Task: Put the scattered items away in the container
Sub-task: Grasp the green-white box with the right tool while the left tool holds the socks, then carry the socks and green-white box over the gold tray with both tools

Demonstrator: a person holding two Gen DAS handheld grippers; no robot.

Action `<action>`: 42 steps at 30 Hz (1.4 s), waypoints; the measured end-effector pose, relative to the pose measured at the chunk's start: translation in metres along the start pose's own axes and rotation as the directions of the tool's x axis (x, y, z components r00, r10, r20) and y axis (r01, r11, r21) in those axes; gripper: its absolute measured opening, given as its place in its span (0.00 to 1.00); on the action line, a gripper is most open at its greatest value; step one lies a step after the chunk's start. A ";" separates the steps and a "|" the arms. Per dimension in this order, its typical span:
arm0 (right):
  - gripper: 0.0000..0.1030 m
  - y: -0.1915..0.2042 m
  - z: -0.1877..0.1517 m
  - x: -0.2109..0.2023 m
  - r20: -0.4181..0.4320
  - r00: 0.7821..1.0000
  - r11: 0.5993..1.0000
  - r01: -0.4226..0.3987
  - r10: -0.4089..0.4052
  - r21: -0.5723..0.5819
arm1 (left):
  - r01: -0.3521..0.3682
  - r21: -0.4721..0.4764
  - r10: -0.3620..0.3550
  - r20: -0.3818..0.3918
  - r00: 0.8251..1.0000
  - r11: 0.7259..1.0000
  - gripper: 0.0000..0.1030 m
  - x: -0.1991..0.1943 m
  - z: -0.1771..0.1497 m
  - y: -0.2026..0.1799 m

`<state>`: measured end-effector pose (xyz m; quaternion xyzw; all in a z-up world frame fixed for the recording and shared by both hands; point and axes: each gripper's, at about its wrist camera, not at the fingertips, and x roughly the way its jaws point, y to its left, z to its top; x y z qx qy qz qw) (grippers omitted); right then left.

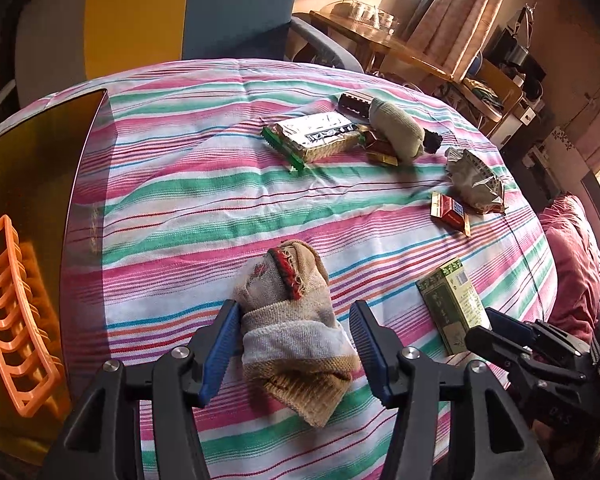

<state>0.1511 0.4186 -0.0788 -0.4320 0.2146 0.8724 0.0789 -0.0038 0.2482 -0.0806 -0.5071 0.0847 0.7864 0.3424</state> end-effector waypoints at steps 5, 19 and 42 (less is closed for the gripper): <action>0.54 -0.006 0.000 -0.013 0.029 1.000 1.000 -0.004 0.003 0.026 | -0.018 -0.019 0.018 0.010 1.000 1.000 0.56 -0.010 -0.003 0.011; 0.53 0.000 0.012 0.008 -0.013 0.999 0.999 0.037 -0.038 -0.029 | -0.042 -0.078 0.041 -0.004 0.999 0.996 0.52 0.008 0.002 0.005; 0.31 0.019 0.004 0.026 -0.008 0.988 0.983 0.150 -0.152 -0.106 | -0.042 -0.060 0.041 -0.011 0.999 0.997 0.45 0.013 -0.004 0.005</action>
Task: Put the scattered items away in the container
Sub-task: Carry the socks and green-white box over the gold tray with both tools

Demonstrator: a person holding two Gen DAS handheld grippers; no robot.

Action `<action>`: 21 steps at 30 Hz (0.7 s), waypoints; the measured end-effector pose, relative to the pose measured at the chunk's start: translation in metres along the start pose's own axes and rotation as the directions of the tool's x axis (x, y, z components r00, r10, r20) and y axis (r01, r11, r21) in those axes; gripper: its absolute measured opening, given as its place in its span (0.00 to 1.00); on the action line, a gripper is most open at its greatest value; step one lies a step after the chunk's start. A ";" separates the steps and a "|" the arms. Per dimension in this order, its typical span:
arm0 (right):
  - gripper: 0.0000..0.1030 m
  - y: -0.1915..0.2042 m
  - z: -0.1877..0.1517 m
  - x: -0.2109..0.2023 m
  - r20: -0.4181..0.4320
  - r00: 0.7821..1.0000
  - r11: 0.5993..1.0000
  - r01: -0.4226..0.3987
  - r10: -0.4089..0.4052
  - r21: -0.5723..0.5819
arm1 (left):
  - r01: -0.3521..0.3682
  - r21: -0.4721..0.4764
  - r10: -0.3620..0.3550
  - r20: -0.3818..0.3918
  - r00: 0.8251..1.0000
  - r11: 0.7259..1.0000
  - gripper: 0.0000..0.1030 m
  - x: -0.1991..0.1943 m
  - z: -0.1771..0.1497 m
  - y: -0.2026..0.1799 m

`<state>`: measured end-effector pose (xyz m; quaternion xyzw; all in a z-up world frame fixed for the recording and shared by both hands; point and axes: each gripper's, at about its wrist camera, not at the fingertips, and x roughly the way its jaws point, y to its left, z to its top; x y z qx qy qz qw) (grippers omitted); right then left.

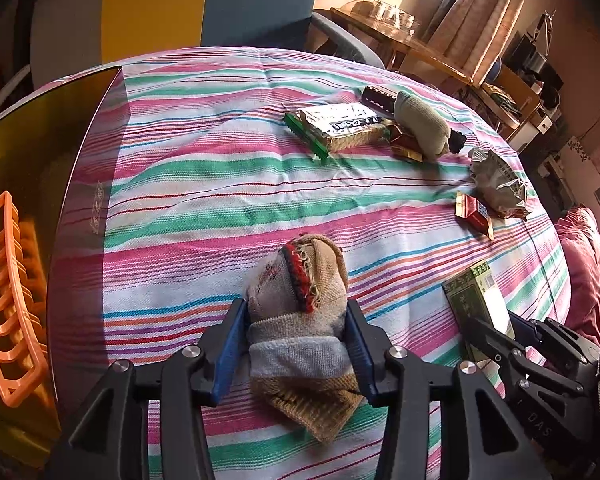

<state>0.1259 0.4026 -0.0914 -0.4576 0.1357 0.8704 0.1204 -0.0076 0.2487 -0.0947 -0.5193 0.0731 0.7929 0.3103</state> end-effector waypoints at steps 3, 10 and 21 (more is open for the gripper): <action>0.31 0.002 -0.001 -0.001 0.006 1.000 1.000 0.009 -0.009 0.000 | 0.006 0.007 -0.006 0.014 1.000 1.000 0.39 -0.005 -0.002 -0.001; 0.30 0.000 -0.004 -0.004 0.016 1.000 0.999 -0.004 0.003 0.044 | 0.014 0.057 -0.018 0.062 0.998 0.998 0.38 -0.025 -0.008 -0.010; 0.30 0.006 -0.009 -0.010 0.019 0.999 0.992 -0.052 0.050 0.118 | 0.038 0.134 -0.052 0.108 0.993 0.990 0.38 -0.050 -0.019 -0.023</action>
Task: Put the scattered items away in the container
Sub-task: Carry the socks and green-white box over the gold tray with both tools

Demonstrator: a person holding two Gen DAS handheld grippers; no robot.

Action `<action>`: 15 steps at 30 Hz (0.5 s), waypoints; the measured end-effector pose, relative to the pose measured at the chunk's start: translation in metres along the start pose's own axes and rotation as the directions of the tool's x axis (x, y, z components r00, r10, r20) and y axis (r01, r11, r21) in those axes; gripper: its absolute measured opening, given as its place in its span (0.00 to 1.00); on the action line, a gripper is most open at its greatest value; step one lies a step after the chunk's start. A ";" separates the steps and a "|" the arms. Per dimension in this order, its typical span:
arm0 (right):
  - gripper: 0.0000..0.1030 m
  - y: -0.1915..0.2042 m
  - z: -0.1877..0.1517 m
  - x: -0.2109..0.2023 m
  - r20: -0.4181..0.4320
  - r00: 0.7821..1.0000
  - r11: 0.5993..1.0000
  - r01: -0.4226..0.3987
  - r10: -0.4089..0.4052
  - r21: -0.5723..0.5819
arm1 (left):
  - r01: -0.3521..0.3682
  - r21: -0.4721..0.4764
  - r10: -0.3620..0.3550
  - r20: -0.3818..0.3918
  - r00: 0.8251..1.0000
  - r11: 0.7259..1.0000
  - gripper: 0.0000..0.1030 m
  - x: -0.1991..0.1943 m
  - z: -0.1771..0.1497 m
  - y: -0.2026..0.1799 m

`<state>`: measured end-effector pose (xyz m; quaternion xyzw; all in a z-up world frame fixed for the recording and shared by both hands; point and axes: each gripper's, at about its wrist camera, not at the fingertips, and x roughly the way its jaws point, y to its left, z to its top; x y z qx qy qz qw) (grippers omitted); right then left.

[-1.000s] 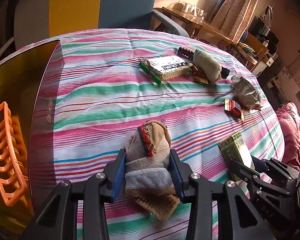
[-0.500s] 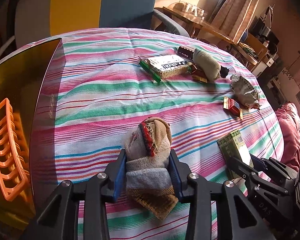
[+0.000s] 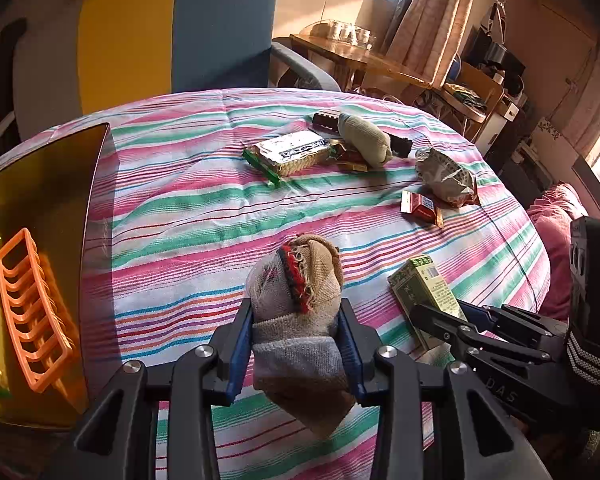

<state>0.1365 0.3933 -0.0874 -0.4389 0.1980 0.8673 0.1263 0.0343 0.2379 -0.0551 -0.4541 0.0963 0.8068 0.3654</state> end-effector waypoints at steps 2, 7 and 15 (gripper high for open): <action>0.30 0.004 -0.001 -0.002 0.002 1.000 1.000 -0.010 0.010 0.005 | -0.004 0.007 0.004 0.013 1.000 1.000 0.38 -0.005 -0.001 0.000; 0.30 0.022 0.002 -0.007 0.016 0.999 0.999 -0.036 0.037 -0.019 | -0.010 -0.014 0.011 0.040 0.999 1.000 0.38 -0.022 -0.003 0.011; 0.30 0.081 0.023 -0.013 0.041 0.990 0.984 -0.130 0.136 -0.122 | -0.058 -0.098 0.067 0.094 0.993 0.993 0.38 -0.051 -0.005 0.049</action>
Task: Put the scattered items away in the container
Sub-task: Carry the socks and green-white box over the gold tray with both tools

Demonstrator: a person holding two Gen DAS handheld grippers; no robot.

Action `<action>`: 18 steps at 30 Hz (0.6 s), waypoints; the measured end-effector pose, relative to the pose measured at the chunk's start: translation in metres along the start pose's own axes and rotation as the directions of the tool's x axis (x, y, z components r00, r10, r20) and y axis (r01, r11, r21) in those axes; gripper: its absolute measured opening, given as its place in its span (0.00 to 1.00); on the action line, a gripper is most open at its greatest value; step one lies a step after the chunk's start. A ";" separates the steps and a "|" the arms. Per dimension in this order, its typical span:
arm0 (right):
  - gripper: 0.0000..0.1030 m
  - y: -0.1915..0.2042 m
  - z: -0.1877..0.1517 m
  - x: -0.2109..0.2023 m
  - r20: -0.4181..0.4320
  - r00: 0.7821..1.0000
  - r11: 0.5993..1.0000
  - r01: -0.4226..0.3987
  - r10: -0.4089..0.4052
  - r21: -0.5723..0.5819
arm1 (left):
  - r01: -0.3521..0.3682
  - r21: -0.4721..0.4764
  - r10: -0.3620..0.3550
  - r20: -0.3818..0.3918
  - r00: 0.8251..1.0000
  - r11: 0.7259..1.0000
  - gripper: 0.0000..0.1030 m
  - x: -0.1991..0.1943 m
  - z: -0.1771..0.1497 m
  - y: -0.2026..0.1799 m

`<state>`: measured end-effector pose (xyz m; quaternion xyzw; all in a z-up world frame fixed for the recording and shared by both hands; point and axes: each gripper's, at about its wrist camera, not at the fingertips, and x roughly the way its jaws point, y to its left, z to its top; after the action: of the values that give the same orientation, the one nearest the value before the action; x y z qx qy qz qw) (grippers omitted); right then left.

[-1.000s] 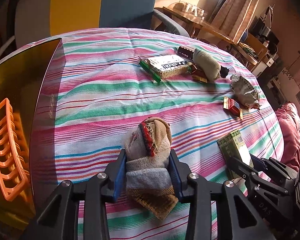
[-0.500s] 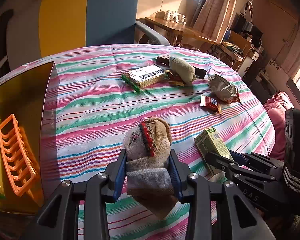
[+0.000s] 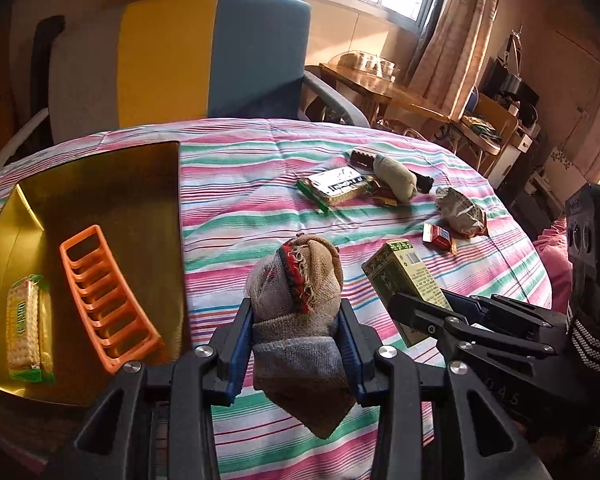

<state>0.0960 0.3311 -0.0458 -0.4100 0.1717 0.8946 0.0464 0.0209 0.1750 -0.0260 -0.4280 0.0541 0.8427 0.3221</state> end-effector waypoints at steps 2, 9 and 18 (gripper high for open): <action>0.30 0.016 0.007 0.001 0.007 1.000 0.999 -0.029 0.030 -0.029 | -0.022 -0.027 0.023 0.015 1.000 0.999 0.38 -0.007 0.002 0.015; 0.30 0.077 0.032 0.015 -0.005 0.989 0.981 -0.148 0.149 -0.122 | -0.099 -0.149 0.105 0.033 0.994 0.984 0.38 -0.025 0.008 0.079; 0.30 0.149 0.057 0.053 -0.061 0.972 0.948 -0.234 0.226 -0.214 | -0.200 -0.237 0.208 0.010 0.978 0.951 0.38 -0.028 0.009 0.149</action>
<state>-0.0128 0.2077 -0.0106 -0.4058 0.1192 0.8998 -0.1071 -0.0610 0.0471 -0.0267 -0.4402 -0.0074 0.8793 0.1815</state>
